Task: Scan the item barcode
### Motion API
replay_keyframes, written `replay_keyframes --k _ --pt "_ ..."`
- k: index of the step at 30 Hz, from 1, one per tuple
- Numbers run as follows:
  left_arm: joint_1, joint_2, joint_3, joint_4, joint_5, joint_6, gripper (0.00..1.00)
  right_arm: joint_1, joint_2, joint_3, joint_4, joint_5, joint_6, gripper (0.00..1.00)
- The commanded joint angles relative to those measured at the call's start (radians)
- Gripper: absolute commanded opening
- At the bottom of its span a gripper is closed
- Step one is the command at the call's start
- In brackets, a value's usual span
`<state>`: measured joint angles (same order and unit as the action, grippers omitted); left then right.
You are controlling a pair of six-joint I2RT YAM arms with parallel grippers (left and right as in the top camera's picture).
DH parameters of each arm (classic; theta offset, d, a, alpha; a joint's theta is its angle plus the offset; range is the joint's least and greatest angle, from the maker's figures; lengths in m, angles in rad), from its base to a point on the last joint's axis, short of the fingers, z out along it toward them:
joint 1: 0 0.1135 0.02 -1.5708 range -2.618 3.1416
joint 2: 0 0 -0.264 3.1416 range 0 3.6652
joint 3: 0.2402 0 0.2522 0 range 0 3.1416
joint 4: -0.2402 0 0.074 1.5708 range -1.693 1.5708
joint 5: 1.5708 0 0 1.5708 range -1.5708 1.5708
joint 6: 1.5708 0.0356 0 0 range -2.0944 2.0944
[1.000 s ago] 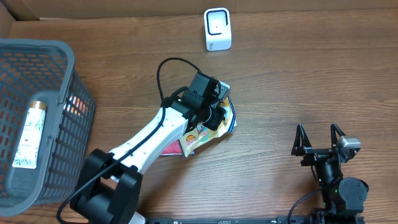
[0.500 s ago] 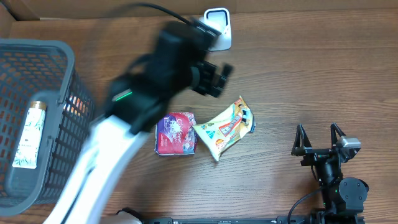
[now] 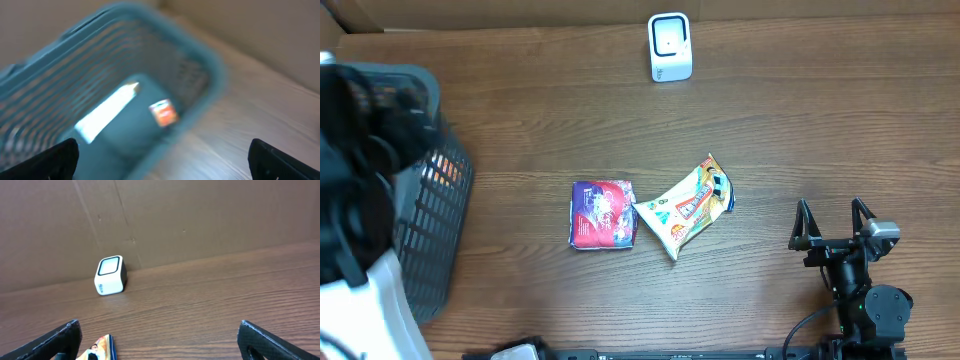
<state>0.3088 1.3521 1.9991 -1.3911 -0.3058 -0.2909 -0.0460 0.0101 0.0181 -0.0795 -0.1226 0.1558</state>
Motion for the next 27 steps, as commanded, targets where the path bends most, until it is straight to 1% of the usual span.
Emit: replay_keyframes --k 1,6,9,12,16,20,24,27 --pt "0.136 0.047 -0.058 0.019 0.071 -0.055 1.00 -0.002 -0.007 -0.010 0.004 0.010 -0.007 1.00" --pt "0.269 0.163 -0.183 0.074 0.018 -0.195 1.00 -0.002 -0.007 -0.010 0.004 0.010 -0.007 1.00" --pt "0.315 0.237 -0.232 0.130 0.015 -0.202 1.00 -0.002 -0.007 -0.010 0.004 0.010 -0.007 1.00" --pt "0.340 0.307 -0.273 0.193 -0.015 -0.155 0.97 -0.002 -0.007 -0.010 0.004 0.010 -0.007 1.00" --pt "0.346 0.396 -0.311 0.238 -0.083 -0.087 0.95 -0.002 -0.007 -0.010 0.004 0.010 -0.007 1.00" --pt "0.346 0.478 -0.359 0.268 -0.153 -0.040 0.95 -0.002 -0.007 -0.010 0.004 0.010 -0.007 1.00" --pt "0.346 0.544 -0.408 0.343 -0.138 0.061 0.97 -0.002 -0.007 -0.010 0.004 0.010 -0.007 1.00" --pt "0.346 0.588 -0.440 0.377 -0.137 0.090 0.98 -0.002 -0.007 -0.010 0.004 0.010 -0.007 1.00"
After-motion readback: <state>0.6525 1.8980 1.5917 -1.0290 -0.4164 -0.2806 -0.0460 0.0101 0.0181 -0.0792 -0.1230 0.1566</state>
